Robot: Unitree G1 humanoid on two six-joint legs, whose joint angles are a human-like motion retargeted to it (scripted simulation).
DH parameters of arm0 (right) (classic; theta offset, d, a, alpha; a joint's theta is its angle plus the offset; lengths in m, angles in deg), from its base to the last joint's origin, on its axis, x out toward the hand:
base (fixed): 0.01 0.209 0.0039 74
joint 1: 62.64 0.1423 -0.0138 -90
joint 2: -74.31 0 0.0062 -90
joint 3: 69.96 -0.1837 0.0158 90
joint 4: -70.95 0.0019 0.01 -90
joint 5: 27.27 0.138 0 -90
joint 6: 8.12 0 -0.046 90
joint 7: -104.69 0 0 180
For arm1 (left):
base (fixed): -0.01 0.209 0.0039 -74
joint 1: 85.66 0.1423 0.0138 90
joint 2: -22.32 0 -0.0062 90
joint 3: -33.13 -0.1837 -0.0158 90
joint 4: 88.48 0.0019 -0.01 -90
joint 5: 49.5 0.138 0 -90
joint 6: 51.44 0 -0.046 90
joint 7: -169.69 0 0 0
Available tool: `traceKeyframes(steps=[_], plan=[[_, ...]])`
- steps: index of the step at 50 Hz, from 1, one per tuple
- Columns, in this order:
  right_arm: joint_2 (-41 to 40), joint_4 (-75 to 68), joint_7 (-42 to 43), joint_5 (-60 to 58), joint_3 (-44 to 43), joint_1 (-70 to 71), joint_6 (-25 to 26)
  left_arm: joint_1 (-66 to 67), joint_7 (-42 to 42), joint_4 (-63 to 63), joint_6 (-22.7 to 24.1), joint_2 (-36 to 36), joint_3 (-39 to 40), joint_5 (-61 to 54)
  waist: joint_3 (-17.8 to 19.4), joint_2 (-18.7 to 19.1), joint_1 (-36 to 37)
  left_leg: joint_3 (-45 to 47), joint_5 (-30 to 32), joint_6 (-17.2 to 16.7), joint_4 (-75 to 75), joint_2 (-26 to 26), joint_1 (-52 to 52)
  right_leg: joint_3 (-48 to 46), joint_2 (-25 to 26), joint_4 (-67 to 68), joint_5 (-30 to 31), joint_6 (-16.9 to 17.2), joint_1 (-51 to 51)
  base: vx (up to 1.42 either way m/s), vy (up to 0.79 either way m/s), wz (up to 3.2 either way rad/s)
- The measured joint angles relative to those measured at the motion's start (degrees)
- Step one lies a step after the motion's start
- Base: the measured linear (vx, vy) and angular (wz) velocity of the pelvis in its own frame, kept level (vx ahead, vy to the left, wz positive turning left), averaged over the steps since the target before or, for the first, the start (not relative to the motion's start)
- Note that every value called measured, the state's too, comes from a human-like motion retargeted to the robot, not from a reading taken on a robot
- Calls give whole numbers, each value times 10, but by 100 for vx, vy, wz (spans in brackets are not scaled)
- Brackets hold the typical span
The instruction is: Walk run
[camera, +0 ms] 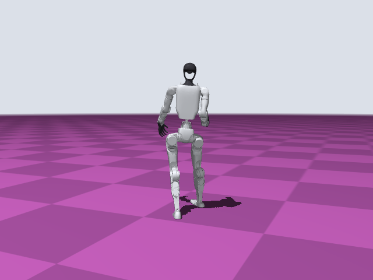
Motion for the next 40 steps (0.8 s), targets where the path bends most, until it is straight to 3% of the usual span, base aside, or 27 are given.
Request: traceKeyframes(steps=[2, 5, 8, 9, 13, 18, 20, 23, 26, 28, 30, 32, 33, 35, 38, 40], plan=[[2, -7, -14, 1, 1, 10, 0, 29, 9, 16, -7, -12, 9, 13, -10, -6, 4, 2, 44, -17, 39, -12, -8, -88, -24, 42, 26, -6, -9, 92, -34, 99], [5, -24, -31, 9, 5, 24, -1, 84, 17, 76, -22, -42, 32, 42, -20, 14, 17, 25, 174, -64, 135, 16, -46, -25, 4, 81, -12, -57, 5, 72, -17, 114], [26, -36, -35, 27, 28, 31, -2, 131, 18, 188, -84, -62, 38, 48, -27, 24, 10, 84, 261, -133, 264, 64, -107, -103, -20, 83, -29, -85, 33, 73, -13, 171], [34, -39, -35, 30, 35, 36, -2, 147, 12, 222, -103, -60, 37, 53, -31, 23, 9, 116, 268, -133, 295, 85, -123, -131, -29, 81, -34, -92, 42, 57, -13, 176], [59, -44, -44, 31, 42, 65, 0, 230, -4, 291, -147, -43, 24, 89, -35, 10, 26, 232, 219, -73, 365, 155, -187, -189, -43, 61, -50, -111, 84, 53, -12, 146], [89, -20, -40, 27, 25, 73, -6, 346, 37, 291, -178, -41, 55, 143, -31, 0, 94, 218, 144, -72, 297, 105, -289, -256, -43, 23, -63, -118, 140, 47, 1, 111], [98, -12, -40, 28, 9, 72, -4, 377, 34, 291, -189, -37, 70, 132, -29, 3, 114, 213, 112, -51, 233, 94, -319, -289, -36, 14, -73, -116, 162, 41, 7, 176], [104, -5, -33, 24, -13, 71, -4, 409, 26, 291, -200, -36, 110, 95, -28, 10, 127, 321, 72, -5, 114, 125, -323, -353, -15, 4, -90, -116, 194, 49, 9, 210], [100, -1, -21, 13, -26, 70, -5, 429, 25, 291, -198, -43, 143, 45, -36, 20, 118, 425, 23, 17, -5, 102, -304, -433, 13, -3, -103, -113, 221, 41, 1, 237], [92, -1, -17, 9, -31, 68, -5, 439, 28, 291, -193, -55, 156, 23, -45, 20, 105, 494, 31, 52, -60, 79, -276, -477, 23, 1, -105, -102, 234, 66, 4, 224], [83, -4, -19, 8, -26, 63, -5, 449, 26, 291, -190, -72, 167, 8, -47, 5, 114, 495, 54, 85, -87, 58, -250, -492, 19, 15, -91, -84, 254, 72, -11, 83], [70, -12, -23, 6, -14, 57, -4, 454, 12, 291, -186, -92, 184, -3, -44, -15, 140, 435, 28, 85, -85, 45, -241, -471, 10, 45, -39, -51, 270, 86, -12, -16], [63, -18, -27, 3, -12, 56, -3, 450, 0, 291, -181, -102, 192, -11, -44, -18, 146, 371, 19, 85, -75, 37, -256, -467, 6, 68, 10, -30, 270, 69, 5, 39], [49, -23, -27, -9, -9, 48, -2, 432, -17, 291, -169, -123, 203, -39, -48, 0, 140, 349, 14, 85, -66, 53, -240, -436, 14, 136, 126, -5, 255, 62, 22, 139], [40, -15, -5, -25, 2, 28, -13, 375, -13, 291, -127, -141, 200, -85, -48, 64, 118, 300, -1, 85, -74, 79, -196, -381, 83, 278, 253, -52, 194, 62, 12, 243], [32, -18, -4, -15, -6, 19, -20, 324, -12, 291, -107, -137, 172, -98, -48, 96, 103, 239, -3, 85, -67, 87, -185, -302, 150, 366, 226, -52, 137, 67, 14, 303]])
